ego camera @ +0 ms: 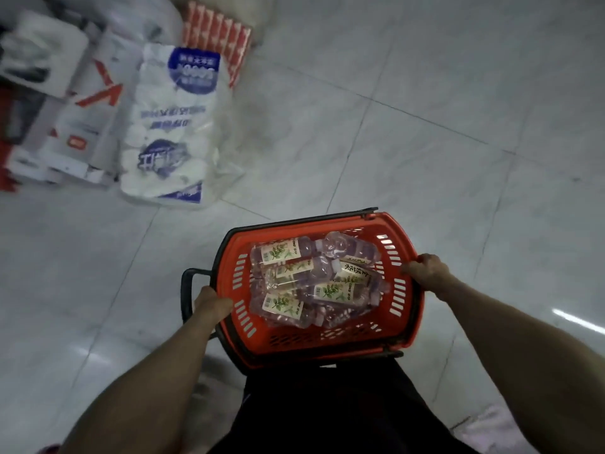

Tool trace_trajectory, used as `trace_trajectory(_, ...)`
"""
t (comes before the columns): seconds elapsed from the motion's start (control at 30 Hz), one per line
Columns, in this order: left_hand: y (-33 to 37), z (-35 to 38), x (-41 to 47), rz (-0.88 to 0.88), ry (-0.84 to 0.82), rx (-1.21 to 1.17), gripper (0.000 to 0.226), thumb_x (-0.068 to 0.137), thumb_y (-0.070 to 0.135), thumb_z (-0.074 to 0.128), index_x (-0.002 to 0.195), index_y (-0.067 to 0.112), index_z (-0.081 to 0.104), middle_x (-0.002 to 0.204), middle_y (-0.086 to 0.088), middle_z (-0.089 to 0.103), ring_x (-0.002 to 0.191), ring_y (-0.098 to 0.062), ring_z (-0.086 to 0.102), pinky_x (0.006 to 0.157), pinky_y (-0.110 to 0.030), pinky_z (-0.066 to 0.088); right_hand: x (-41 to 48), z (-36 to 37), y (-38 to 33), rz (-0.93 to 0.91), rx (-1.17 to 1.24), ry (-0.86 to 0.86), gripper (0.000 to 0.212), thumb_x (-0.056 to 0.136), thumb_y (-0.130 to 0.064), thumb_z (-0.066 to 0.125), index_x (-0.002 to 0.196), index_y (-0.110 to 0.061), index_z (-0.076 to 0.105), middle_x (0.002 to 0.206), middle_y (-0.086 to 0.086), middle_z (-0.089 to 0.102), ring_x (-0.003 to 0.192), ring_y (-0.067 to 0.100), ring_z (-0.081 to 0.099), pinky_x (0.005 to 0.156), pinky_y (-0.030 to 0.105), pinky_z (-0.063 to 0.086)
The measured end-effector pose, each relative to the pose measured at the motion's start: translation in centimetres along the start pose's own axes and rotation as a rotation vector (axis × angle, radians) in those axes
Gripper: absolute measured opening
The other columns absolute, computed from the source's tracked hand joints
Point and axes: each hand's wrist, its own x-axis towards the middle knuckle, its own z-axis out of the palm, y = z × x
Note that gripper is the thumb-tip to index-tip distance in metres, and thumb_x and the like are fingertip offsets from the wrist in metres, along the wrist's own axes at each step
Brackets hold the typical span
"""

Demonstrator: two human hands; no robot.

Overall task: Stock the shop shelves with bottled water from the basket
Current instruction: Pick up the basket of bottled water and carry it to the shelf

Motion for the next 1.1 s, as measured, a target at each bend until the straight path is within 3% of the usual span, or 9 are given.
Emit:
trace_trajectory(0.1,-4.7,-1.4,0.2,-0.08,0.022,-0.184,0.046,0.063,0.017,0.076,0.108,0.007,0.073,0.102,-0.016,0.076,0.09,-0.033,0.073,0.084,-0.038,0.061,0.2,1.6,-6.7,-0.099,-0.169,-0.019,0.055,0.082,-0.039,0.078,0.126,-0.009,0.064,0.104,0.011,0.071,0.099,0.034,0.07,0.096,0.05,0.059)
trace_trajectory(0.2,-11.3,-0.3,3.0,-0.129,0.05,-0.342,0.065,0.046,0.039,0.082,0.105,0.011,0.076,0.098,-0.011,0.079,0.086,-0.029,0.076,0.084,-0.046,0.064,-0.1,3.8,-12.2,-0.196,-0.329,-0.015,0.062,0.084,-0.041,0.077,0.133,-0.007,0.061,0.12,0.016,0.068,0.113,0.038,0.065,0.1,0.048,0.056)
trace_trajectory(0.33,-12.7,-0.7,-0.7,-0.193,0.131,-0.503,0.056,0.059,0.03,0.089,0.106,0.004,0.075,0.098,-0.014,0.077,0.089,-0.03,0.074,0.08,-0.042,0.062,-0.8,6.7,-19.0,-0.281,-0.496,-0.043,0.075,0.07,-0.048,0.079,0.131,-0.009,0.062,0.116,0.014,0.066,0.106,0.034,0.064,0.094,0.041,0.055)
trace_trajectory(0.4,-14.2,-0.1,-1.0,-0.23,0.151,-0.591,0.065,0.057,0.033,0.088,0.113,0.004,0.073,0.103,-0.015,0.076,0.094,-0.032,0.073,0.083,-0.043,0.061,-1.4,8.1,-22.2,-0.329,-0.569,-0.068,0.083,0.057,-0.049,0.072,0.129,-0.01,0.062,0.109,0.011,0.063,0.098,0.03,0.059,0.087,0.036,0.052)
trace_trajectory(0.5,-16.4,2.1,-1.1,-0.302,0.207,-0.707,0.078,0.054,0.037,0.086,0.124,0.008,0.07,0.108,-0.014,0.075,0.098,-0.032,0.072,0.087,-0.049,0.062,-1.8,10.3,-26.3,-0.388,-0.66,-0.101,0.079,0.055,-0.044,0.072,0.126,-0.01,0.061,0.108,0.008,0.061,0.095,0.027,0.057,0.082,0.033,0.048)
trace_trajectory(0.63,-12.7,1.4,-5.1,-0.392,0.291,-0.79,0.046,0.079,0.013,0.087,0.119,-0.001,0.068,0.104,-0.016,0.07,0.095,-0.033,0.068,0.077,-0.038,0.051,-1.0,13.2,-31.5,-0.456,-0.832,-0.143,0.062,0.066,-0.036,0.077,0.12,-0.011,0.059,0.104,0.005,0.06,0.091,0.024,0.057,0.077,0.03,0.046)
trace_trajectory(0.77,-12.1,1.0,-6.2,-0.491,0.262,-0.835,0.034,0.082,0.008,0.084,0.111,-0.001,0.069,0.104,-0.013,0.07,0.098,-0.03,0.067,0.084,-0.04,0.054,-1.0,16.7,-37.3,-0.549,-1.039,-0.158,0.039,0.074,-0.026,0.076,0.109,-0.01,0.07,0.085,0.002,0.068,0.071,0.017,0.062,0.058,0.024,0.045)
trace_trajectory(0.93,-13.8,0.4,-5.6,-0.528,0.284,-0.858,0.037,0.074,0.018,0.087,0.104,0.002,0.072,0.1,-0.016,0.075,0.092,-0.032,0.073,0.084,-0.048,0.063,-3.2,20.6,-42.7,-0.676,-1.116,-0.147,0.033,0.077,-0.031,0.072,0.101,-0.009,0.071,0.093,0.009,0.074,0.083,0.027,0.069,0.076,0.034,0.058)
trace_trajectory(1.1,-15.0,-2.4,-5.1,-0.54,0.378,-0.886,0.029,0.075,0.01,0.085,0.099,-0.001,0.071,0.094,-0.017,0.074,0.087,-0.034,0.073,0.079,-0.048,0.064,-5.3,24.9,-45.9,-0.768,-1.217,-0.118,0.028,0.079,-0.029,0.072,0.099,-0.009,0.072,0.097,0.013,0.073,0.079,0.028,0.065,0.069,0.031,0.05)
